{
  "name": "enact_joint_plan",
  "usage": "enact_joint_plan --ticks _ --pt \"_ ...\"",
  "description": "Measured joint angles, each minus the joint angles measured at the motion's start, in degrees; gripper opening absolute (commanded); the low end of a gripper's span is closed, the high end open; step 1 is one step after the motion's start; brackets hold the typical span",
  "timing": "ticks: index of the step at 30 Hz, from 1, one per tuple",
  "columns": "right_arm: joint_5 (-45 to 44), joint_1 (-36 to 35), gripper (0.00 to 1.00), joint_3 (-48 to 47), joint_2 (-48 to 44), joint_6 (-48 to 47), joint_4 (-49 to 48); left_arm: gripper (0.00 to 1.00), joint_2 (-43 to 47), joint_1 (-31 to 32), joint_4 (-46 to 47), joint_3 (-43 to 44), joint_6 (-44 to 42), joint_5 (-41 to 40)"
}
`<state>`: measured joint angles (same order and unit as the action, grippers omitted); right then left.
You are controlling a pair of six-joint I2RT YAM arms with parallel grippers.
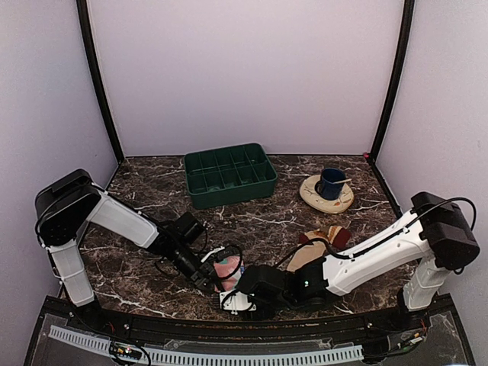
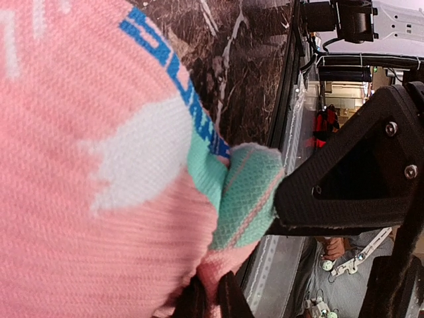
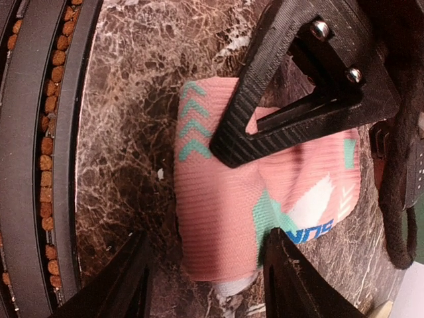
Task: Roll the socks
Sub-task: Roll the sock at the center of the board.
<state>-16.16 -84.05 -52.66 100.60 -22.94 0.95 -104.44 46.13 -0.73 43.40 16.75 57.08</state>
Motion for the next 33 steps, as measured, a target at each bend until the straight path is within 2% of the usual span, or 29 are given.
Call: enact_joint_plan --ticks 10,25,33 --pt "-1.9 -0.24 0.49 -2.34 3.37 -4.26 0.83 0.0 -1.18 -0.28 -2.73 1.57 -2.47 0.98" --pt "-2.58 0.48 0.27 -4.17 5.64 -4.85 2.08 0.0 -2.1 -0.59 -4.68 2.62 -4.72 2.12" --pt "-0.39 1.49 0.08 -5.79 6.19 -3.41 3.91 0.01 -2.05 -0.87 -5.38 2.67 -5.01 2.05"
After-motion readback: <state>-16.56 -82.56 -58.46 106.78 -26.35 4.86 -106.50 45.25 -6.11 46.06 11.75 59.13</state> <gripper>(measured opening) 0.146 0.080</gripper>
